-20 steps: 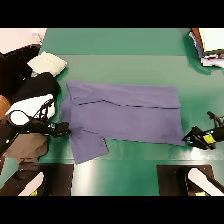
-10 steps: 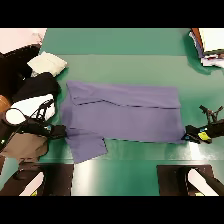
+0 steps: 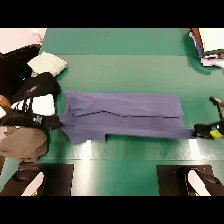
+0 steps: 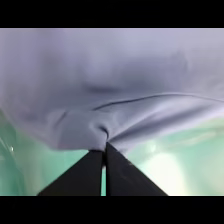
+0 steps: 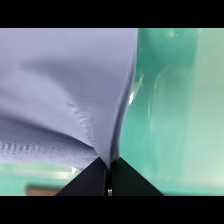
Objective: Fold the shirts.
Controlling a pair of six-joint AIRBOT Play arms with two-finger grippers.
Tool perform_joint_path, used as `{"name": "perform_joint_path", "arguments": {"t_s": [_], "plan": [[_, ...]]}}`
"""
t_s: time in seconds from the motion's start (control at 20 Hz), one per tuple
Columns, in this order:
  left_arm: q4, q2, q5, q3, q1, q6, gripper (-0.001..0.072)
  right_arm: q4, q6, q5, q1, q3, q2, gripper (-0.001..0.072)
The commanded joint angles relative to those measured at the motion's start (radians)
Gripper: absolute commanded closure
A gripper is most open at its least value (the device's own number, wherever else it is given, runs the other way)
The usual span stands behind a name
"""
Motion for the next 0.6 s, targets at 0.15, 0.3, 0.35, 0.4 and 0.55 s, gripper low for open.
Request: {"name": "perform_joint_path", "arguments": {"t_s": [0.15, 0.3, 0.35, 0.4, 0.55], "plan": [[0.005, -0.436, 0.283, 0.268, 0.001, 0.147, 0.0687, 0.080, 0.030, -0.172, 0.109, 0.346, -0.396, 0.0694], [0.003, -0.610, 0.330, 0.367, 0.001, 0.156, 0.0686, 0.172, 0.027, -0.195, 0.108, 0.454, -0.571, 0.0692], [0.003, -0.650, 0.336, 0.393, 0.001, 0.154, 0.0679, 0.205, 0.021, -0.211, 0.105, 0.479, -0.612, 0.0601], [0.003, -0.674, 0.343, 0.409, 0.001, 0.154, 0.0442, 0.242, 0.015, -0.216, 0.100, 0.505, -0.649, 0.0391], [0.005, -0.680, 0.343, 0.434, 0.001, 0.129, 0.0228, 0.367, -0.074, -0.193, 0.052, 0.554, -0.698, 0.0318]]}}
